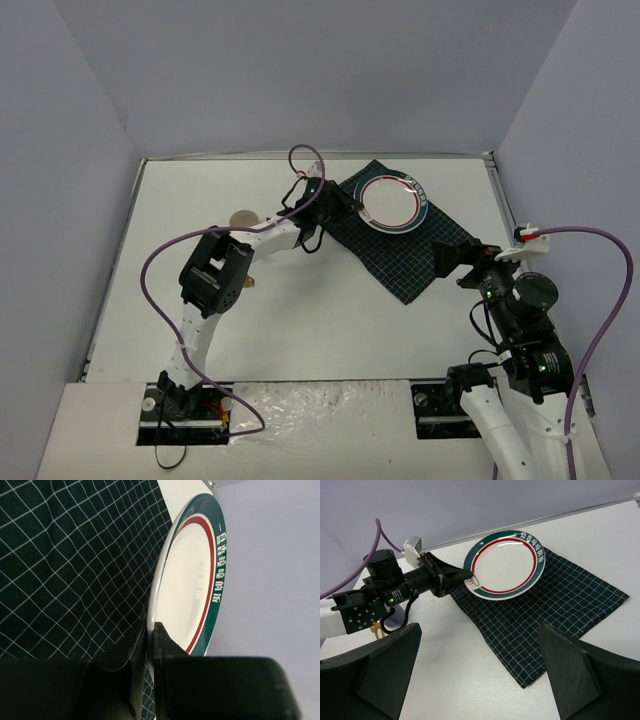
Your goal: Set the dinner table for one person
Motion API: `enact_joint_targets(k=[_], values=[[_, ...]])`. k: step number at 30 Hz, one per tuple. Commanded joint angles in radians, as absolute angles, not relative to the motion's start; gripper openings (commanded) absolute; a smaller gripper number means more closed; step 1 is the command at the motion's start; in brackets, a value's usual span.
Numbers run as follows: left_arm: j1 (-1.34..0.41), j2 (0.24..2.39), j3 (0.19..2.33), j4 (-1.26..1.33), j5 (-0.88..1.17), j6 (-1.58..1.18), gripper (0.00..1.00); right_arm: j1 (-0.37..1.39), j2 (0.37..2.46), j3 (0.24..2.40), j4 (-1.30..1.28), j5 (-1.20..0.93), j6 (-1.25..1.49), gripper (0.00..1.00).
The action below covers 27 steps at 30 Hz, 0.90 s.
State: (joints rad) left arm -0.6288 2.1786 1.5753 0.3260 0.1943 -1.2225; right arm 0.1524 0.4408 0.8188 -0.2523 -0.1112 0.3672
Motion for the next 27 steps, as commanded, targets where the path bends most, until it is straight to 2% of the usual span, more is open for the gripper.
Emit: enact_joint_targets(k=[1,20,27], values=[[-0.626,2.158,1.660,0.478,0.184,-1.263,0.00,0.160,0.446,0.812,-0.196,-0.095,0.351,1.00],[-0.627,2.288,1.707,0.493,0.235,-1.300,0.00,0.160,0.440,0.782,-0.208,-0.104,0.345,1.00],[-0.629,2.300,1.653,0.541,0.232,-1.329,0.00,0.160,0.436,0.775,-0.213,-0.104,0.342,1.00]])
